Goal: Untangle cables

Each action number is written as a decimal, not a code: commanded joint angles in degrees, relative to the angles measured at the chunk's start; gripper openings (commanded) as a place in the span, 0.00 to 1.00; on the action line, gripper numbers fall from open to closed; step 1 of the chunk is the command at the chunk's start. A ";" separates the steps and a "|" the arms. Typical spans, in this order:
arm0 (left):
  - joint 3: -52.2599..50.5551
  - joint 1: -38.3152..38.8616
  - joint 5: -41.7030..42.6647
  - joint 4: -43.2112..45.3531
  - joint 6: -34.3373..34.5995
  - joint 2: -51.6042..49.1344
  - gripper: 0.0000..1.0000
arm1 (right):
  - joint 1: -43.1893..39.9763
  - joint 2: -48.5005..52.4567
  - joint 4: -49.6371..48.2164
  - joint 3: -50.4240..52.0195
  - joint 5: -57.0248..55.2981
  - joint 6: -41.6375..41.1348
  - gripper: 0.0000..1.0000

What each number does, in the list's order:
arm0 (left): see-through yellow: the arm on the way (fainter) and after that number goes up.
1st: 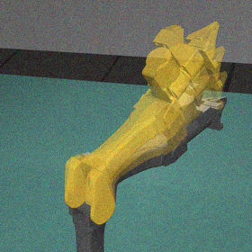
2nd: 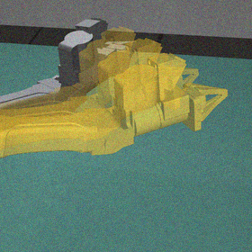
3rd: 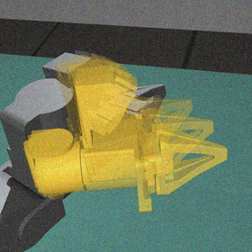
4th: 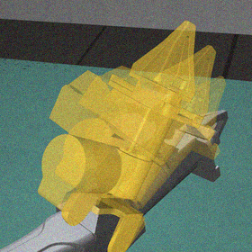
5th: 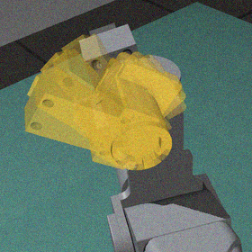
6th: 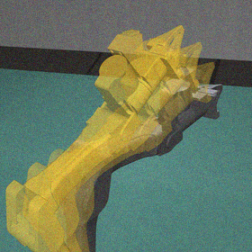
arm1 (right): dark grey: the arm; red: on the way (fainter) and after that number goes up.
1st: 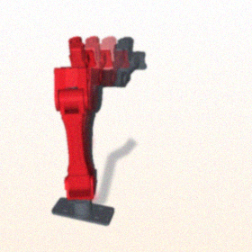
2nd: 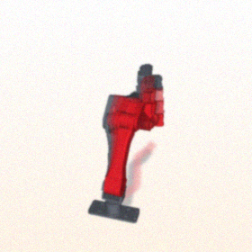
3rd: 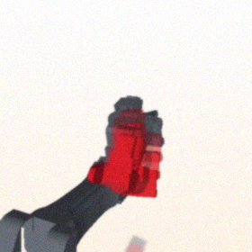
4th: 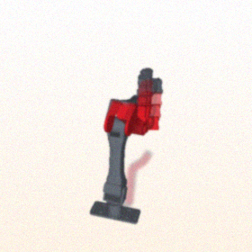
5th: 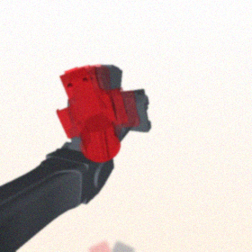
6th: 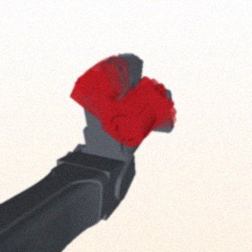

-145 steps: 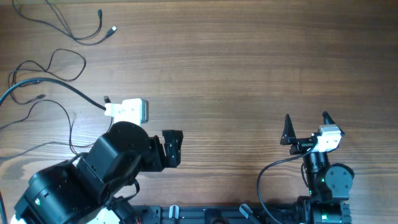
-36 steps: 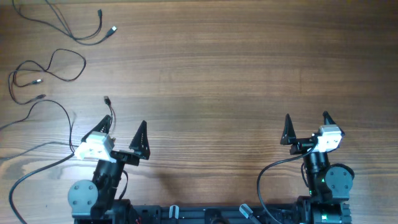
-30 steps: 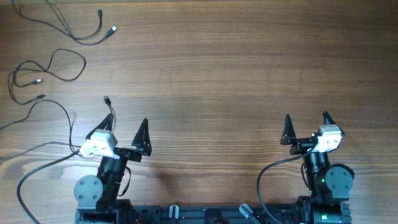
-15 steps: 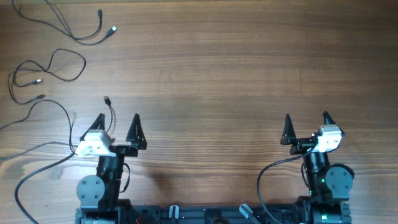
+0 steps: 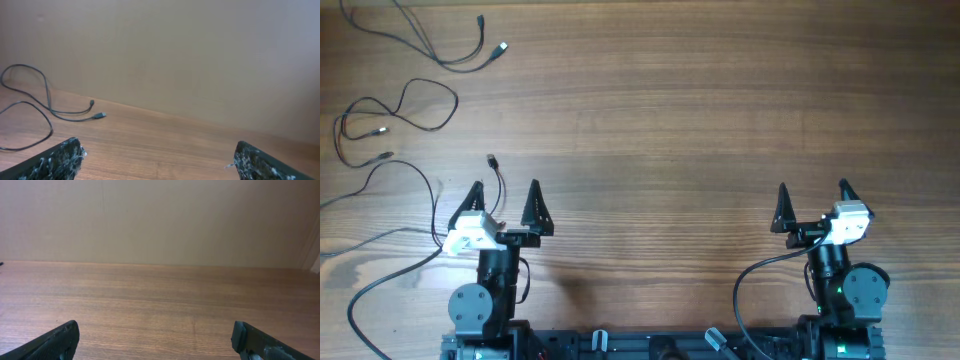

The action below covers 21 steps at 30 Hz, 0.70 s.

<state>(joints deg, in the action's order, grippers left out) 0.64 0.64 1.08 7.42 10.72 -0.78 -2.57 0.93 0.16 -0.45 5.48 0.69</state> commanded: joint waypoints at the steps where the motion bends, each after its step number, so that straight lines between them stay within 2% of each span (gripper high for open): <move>1: -0.31 -0.48 -1.66 -3.23 -4.52 0.59 1.00 | 0.02 -0.72 -0.17 0.09 -0.57 -0.74 1.00; 4: -0.31 -0.85 -4.81 -11.61 -4.55 0.59 1.00 | 0.02 -0.72 -0.17 0.09 -0.57 -0.72 1.00; 10: -0.31 -0.70 -4.31 -11.56 -6.91 0.59 1.00 | 0.02 -0.72 -0.17 0.09 -0.57 -0.74 1.00; 12: -0.31 -0.70 -1.95 -11.85 -12.09 0.59 1.00 | 0.02 -0.72 -0.17 0.09 -0.57 -0.74 1.00; 14: -0.31 -0.70 -2.03 -11.87 -13.53 0.59 1.00 | 0.02 -0.72 -0.17 0.09 -0.57 -0.74 1.00; 21: -0.31 -0.70 -2.27 -11.87 -13.53 0.59 1.00 | 0.02 -0.72 -0.17 0.09 -0.57 -0.74 1.00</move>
<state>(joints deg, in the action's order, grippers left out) 0.47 0.21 -1.65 -3.99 -1.06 -0.78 -2.57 0.89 0.16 -0.45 5.48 0.69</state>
